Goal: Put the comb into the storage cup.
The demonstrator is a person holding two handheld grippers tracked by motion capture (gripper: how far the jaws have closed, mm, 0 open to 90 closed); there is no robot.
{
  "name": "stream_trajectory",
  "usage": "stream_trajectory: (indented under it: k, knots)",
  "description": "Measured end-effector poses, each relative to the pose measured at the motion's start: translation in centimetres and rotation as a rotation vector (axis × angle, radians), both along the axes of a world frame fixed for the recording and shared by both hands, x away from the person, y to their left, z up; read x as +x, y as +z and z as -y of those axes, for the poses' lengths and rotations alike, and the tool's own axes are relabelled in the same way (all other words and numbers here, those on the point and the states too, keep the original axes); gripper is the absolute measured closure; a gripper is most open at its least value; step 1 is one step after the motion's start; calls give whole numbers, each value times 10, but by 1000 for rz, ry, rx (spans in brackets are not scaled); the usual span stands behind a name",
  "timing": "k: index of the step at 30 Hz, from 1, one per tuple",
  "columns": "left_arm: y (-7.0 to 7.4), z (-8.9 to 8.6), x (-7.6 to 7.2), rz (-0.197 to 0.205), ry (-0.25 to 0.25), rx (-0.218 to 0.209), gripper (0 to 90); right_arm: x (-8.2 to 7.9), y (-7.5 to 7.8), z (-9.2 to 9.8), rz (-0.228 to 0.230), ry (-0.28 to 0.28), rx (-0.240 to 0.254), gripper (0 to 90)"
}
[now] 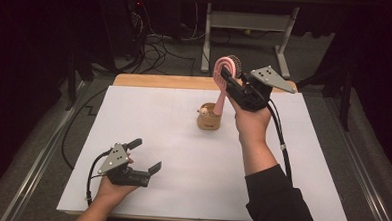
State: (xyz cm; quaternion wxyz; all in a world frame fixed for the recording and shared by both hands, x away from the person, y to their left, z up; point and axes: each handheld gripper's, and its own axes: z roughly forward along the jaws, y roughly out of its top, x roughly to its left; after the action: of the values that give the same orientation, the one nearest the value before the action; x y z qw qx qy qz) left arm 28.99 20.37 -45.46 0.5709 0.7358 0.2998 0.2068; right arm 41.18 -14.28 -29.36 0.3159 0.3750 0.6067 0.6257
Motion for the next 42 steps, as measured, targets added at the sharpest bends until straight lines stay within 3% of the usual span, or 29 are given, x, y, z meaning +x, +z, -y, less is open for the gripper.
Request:
stream_trajectory:
  k: [16,42]
  knots:
    - [0,0,-1,2,-4,-4,0,12,-11,-8,-2,-12,7,663]
    - [0,0,-1,-8,2,-20,0,39,-40,-23,-54,-20,41,662]
